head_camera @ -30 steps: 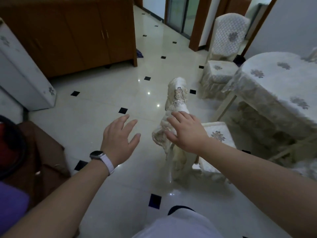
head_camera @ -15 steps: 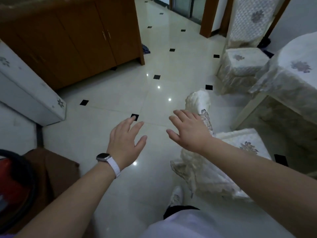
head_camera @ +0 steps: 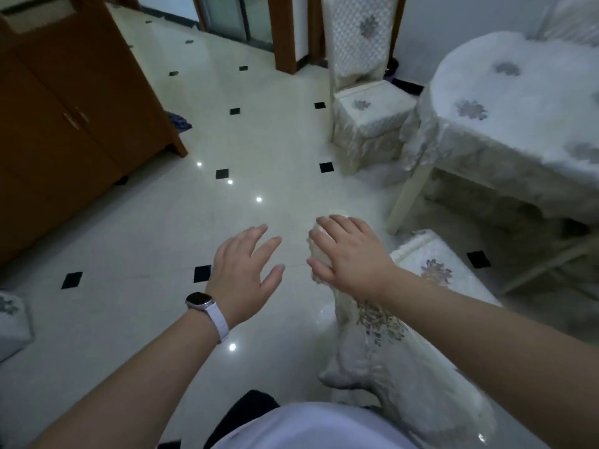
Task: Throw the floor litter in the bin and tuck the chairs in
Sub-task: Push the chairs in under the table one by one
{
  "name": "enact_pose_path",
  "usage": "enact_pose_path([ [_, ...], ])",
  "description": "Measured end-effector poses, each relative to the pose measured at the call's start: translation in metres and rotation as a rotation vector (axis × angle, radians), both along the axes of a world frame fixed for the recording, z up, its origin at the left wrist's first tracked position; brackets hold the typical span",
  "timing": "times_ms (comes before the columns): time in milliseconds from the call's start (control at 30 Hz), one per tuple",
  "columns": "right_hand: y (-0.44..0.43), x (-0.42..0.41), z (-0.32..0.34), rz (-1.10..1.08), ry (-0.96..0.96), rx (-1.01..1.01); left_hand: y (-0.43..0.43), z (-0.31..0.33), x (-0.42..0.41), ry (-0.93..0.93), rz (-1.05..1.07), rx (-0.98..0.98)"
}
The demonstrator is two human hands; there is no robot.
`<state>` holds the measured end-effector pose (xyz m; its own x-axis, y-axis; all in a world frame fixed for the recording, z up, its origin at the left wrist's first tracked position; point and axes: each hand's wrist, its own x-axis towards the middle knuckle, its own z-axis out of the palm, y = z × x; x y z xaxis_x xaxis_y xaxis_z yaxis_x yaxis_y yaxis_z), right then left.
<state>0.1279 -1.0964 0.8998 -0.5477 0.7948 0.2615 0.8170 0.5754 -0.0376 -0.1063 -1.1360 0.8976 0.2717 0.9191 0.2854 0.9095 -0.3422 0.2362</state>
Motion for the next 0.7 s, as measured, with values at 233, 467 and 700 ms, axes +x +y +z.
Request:
enact_pose_path([
  [233,-0.017,-0.002,0.003,-0.387,-0.032,-0.001,0.084,-0.014,-0.001,-0.035,-0.406,-0.016],
  [467,-0.084,-0.046,0.009,-0.827,-0.076,-0.080,0.116,-0.012,0.000,-0.036,-0.778,-0.057],
  [700,-0.166,-0.074,0.012,-1.168,-0.044,-0.133,0.088,-0.010,0.022,-0.013,-1.026,-0.104],
])
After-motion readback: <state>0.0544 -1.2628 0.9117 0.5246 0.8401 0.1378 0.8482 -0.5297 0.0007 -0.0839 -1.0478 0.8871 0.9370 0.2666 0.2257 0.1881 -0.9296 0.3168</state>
